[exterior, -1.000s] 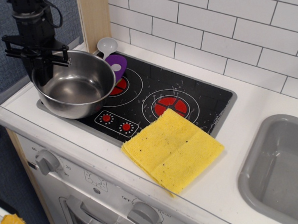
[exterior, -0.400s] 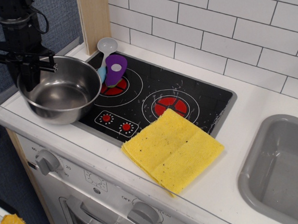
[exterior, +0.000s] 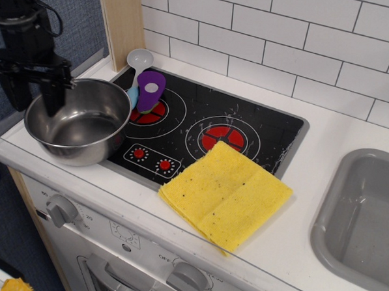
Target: Place the pan on the front left of the stove.
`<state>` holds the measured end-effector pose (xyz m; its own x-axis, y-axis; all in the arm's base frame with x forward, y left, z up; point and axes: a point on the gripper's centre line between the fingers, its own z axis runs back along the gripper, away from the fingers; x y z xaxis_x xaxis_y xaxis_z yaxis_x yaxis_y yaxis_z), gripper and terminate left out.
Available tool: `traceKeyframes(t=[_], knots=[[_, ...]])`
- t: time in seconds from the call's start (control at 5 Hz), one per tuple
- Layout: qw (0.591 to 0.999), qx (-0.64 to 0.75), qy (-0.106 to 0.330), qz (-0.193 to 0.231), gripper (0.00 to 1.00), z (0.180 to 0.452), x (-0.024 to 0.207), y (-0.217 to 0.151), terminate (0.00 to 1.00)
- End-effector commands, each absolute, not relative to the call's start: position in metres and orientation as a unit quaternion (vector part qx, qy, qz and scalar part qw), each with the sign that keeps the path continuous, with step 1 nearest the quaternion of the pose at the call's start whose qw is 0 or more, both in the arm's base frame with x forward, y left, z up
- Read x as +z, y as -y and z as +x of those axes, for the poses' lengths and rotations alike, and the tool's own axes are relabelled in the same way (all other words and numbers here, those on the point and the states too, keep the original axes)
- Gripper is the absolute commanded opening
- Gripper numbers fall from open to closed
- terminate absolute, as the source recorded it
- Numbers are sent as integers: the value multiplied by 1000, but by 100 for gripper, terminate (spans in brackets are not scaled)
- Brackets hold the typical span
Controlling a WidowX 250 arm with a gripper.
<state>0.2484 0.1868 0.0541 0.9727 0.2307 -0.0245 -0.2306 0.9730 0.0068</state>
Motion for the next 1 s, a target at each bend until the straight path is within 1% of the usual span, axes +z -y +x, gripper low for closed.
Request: traceKeyframes(t=[0.0, 0.2, 0.6, 0.8], knots=[[998, -5, 52, 43, 100, 251, 112, -158, 0], [996, -46, 43, 67, 100, 255, 112, -139, 0], [996, -46, 43, 67, 100, 255, 112, -139, 0], [996, -46, 43, 67, 100, 255, 112, -139, 100]])
